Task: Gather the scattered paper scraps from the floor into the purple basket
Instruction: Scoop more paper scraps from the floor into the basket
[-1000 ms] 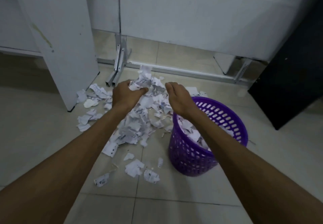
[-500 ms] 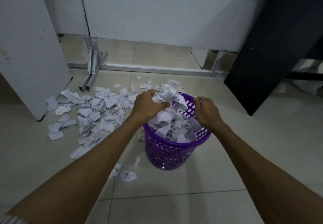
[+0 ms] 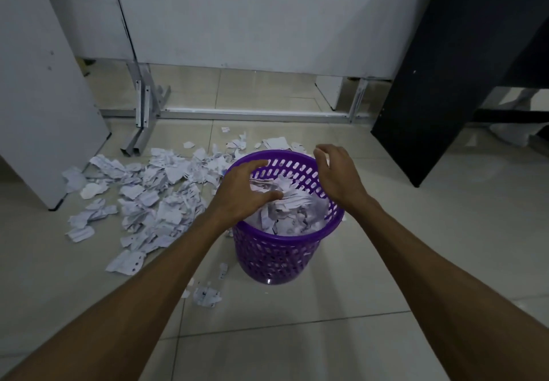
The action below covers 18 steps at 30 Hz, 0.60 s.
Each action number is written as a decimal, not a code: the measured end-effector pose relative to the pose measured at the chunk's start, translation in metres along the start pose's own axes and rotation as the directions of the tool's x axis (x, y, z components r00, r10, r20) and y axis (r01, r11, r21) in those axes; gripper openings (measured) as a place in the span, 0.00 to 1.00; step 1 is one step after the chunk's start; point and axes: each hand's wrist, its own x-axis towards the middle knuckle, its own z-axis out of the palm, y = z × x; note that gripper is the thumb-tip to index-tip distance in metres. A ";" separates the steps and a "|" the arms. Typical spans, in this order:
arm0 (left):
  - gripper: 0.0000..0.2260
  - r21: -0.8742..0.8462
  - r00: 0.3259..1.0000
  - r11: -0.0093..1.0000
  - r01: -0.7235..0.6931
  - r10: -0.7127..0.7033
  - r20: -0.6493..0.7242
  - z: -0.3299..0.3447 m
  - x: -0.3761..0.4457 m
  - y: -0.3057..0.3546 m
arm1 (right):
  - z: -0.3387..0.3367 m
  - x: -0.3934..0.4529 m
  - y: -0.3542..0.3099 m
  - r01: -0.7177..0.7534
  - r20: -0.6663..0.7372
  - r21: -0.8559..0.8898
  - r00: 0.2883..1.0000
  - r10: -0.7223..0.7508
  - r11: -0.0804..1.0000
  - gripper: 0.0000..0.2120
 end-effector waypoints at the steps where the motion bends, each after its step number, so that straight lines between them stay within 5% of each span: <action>1: 0.35 0.011 1.000 1.000 -0.023 0.023 -0.021 -0.003 -0.002 -0.001 | 0.002 0.003 -0.009 0.020 -0.002 0.023 1.000 -0.020 1.000 0.20; 7: 0.33 0.049 0.990 0.999 0.004 0.003 -0.140 -0.037 -0.016 -0.029 | 0.029 0.007 -0.083 0.209 0.065 0.168 0.973 -0.222 0.964 0.19; 12: 0.30 0.019 0.973 0.987 0.158 -0.153 -0.172 -0.073 -0.047 -0.089 | 0.076 -0.014 -0.141 0.371 0.181 0.240 0.891 -0.417 0.897 0.20; 18: 0.29 0.012 0.931 0.934 0.357 -0.354 -0.086 -0.098 -0.117 -0.177 | 0.181 -0.086 -0.131 0.292 0.442 0.231 0.818 -0.368 0.928 0.24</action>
